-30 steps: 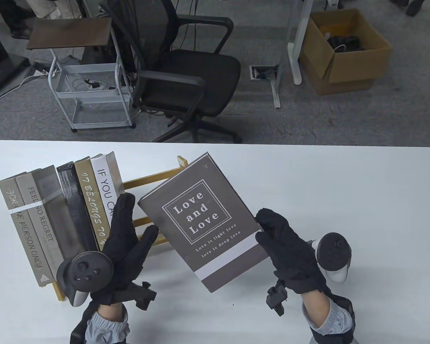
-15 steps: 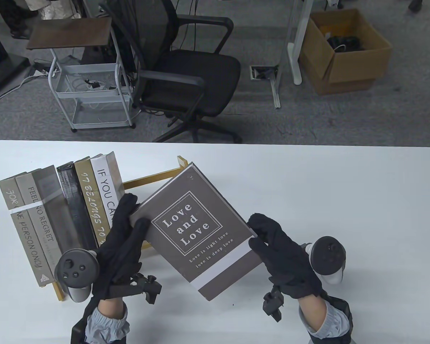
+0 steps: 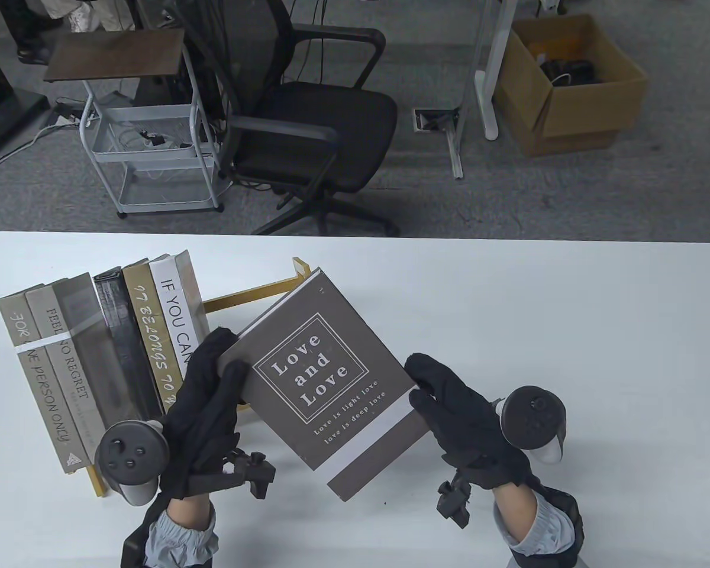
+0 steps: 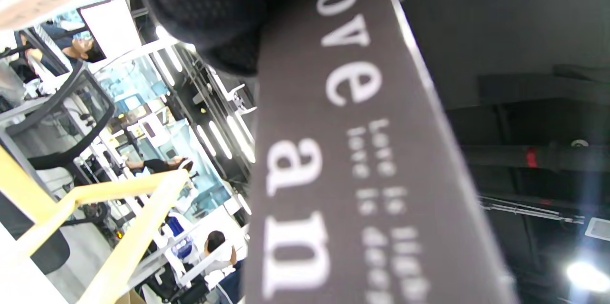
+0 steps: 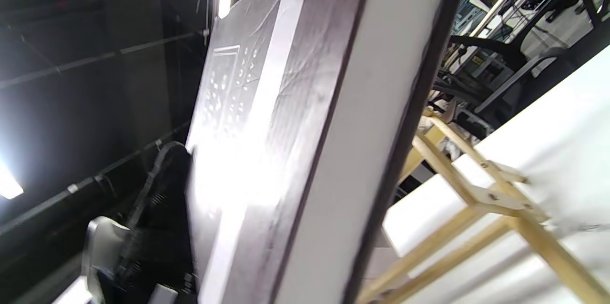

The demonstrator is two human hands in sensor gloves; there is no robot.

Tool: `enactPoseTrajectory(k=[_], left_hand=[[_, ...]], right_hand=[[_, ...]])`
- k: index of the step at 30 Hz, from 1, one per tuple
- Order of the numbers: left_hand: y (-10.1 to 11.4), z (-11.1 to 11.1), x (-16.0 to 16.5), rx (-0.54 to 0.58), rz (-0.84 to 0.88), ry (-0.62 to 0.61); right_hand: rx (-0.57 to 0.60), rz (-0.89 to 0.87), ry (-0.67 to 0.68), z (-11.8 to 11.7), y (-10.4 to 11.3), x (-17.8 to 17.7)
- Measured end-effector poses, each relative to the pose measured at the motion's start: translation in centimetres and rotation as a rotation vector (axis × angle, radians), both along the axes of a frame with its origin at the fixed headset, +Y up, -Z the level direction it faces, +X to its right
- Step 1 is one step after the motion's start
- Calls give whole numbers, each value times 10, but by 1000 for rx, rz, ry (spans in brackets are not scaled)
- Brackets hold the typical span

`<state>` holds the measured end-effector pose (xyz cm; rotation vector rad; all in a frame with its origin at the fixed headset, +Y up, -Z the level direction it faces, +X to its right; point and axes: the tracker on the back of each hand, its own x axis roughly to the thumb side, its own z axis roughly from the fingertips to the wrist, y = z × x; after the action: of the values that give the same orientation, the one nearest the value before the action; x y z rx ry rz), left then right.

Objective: Push a thick book into a tightly packed book rack slot

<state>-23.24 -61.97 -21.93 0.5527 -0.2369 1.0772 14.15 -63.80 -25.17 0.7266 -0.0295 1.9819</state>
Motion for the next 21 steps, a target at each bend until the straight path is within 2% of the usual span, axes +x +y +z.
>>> enactPoseTrajectory(k=[6,11,16,21], left_hand=[[11,13,6,58,-97,92],[27,27,6,101,-157,182],[50,32,11,112,-216,236],[91,38,35,133,-355,333]], right_hand=[[81,275,-106,1,-6,-8],[134,603,-159,1,-14,-18],[104,678,-171,-4,-21,-19],[83,672,-178,-8,-23,-15]])
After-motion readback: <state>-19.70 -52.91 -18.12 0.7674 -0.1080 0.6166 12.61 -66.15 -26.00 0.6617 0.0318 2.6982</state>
